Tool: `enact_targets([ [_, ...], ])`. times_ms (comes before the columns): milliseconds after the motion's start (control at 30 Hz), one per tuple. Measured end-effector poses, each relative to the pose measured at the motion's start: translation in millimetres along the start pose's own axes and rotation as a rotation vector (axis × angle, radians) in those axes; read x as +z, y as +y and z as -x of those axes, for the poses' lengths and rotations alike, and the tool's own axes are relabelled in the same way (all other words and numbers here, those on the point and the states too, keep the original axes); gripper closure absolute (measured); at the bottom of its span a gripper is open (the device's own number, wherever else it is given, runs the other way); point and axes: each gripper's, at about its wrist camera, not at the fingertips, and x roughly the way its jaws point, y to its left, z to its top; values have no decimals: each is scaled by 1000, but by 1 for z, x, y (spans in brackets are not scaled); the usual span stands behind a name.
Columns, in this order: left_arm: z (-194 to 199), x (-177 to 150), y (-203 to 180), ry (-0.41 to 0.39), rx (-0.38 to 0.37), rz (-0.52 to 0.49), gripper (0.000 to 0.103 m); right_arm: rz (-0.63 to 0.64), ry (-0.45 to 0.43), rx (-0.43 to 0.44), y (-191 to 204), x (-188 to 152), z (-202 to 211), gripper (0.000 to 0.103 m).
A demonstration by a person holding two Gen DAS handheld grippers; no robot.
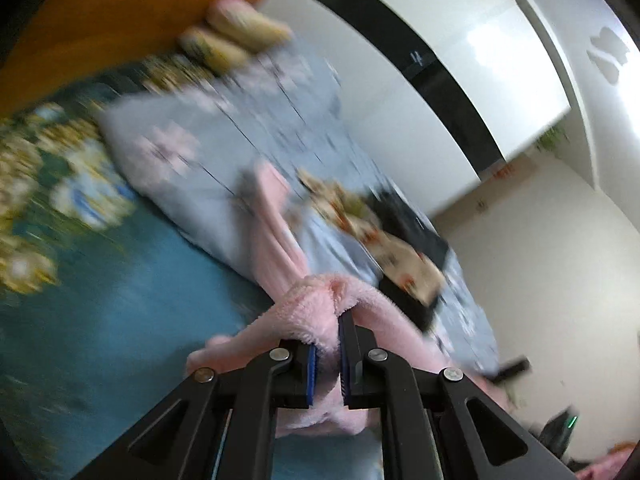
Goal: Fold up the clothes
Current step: 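Lay the pink fleece flat on the teal blanket with both grippers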
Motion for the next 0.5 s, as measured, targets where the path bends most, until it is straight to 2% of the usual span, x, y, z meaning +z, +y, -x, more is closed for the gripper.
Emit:
enact_targets([
  [100, 35, 14, 38, -66, 120, 1, 94, -41, 214, 63, 6, -74, -61, 99],
  [200, 42, 0, 83, -44, 264, 32, 94, -39, 389, 67, 17, -122, -107, 98],
  [267, 38, -19, 117, 0, 334, 102, 94, -6, 470, 43, 22, -144, -126, 98],
  [367, 31, -44, 157, 53, 412, 192, 94, 17, 525, 7, 17, -151, -136, 93],
  [500, 23, -70, 190, 101, 473, 289, 94, 97, 522, -79, 9, -138, -134, 86],
])
